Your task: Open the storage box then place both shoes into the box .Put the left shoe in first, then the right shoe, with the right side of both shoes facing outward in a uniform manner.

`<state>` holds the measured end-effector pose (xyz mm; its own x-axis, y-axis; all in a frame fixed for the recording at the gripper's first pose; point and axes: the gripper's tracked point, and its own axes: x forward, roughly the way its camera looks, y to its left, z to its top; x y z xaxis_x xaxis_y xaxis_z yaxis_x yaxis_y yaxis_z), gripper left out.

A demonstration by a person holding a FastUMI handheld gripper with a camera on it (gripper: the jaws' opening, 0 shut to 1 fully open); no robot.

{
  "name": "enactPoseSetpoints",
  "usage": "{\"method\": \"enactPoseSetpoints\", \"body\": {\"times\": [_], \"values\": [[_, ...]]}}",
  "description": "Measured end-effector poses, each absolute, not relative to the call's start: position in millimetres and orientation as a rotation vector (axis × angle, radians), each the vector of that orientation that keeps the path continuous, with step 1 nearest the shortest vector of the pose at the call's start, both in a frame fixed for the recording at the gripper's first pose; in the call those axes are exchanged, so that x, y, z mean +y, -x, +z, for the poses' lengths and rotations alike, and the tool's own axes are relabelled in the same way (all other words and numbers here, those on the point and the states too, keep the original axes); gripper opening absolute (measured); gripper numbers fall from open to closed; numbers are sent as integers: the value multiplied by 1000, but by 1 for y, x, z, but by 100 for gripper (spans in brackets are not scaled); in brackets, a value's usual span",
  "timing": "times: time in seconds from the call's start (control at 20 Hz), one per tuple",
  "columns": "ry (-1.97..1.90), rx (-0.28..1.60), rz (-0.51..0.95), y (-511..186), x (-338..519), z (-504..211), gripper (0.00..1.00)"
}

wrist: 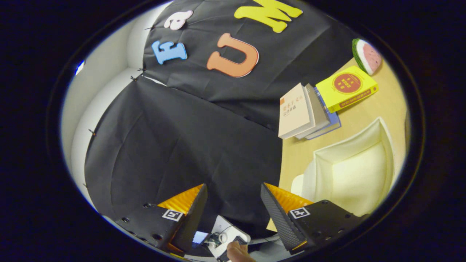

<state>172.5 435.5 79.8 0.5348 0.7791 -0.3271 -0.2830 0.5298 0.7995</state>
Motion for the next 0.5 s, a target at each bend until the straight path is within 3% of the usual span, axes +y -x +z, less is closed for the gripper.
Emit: {"method": "enactPoseSetpoints", "body": {"times": [0.5], "values": [[-458, 665, 481, -187, 278, 35, 95]]}}
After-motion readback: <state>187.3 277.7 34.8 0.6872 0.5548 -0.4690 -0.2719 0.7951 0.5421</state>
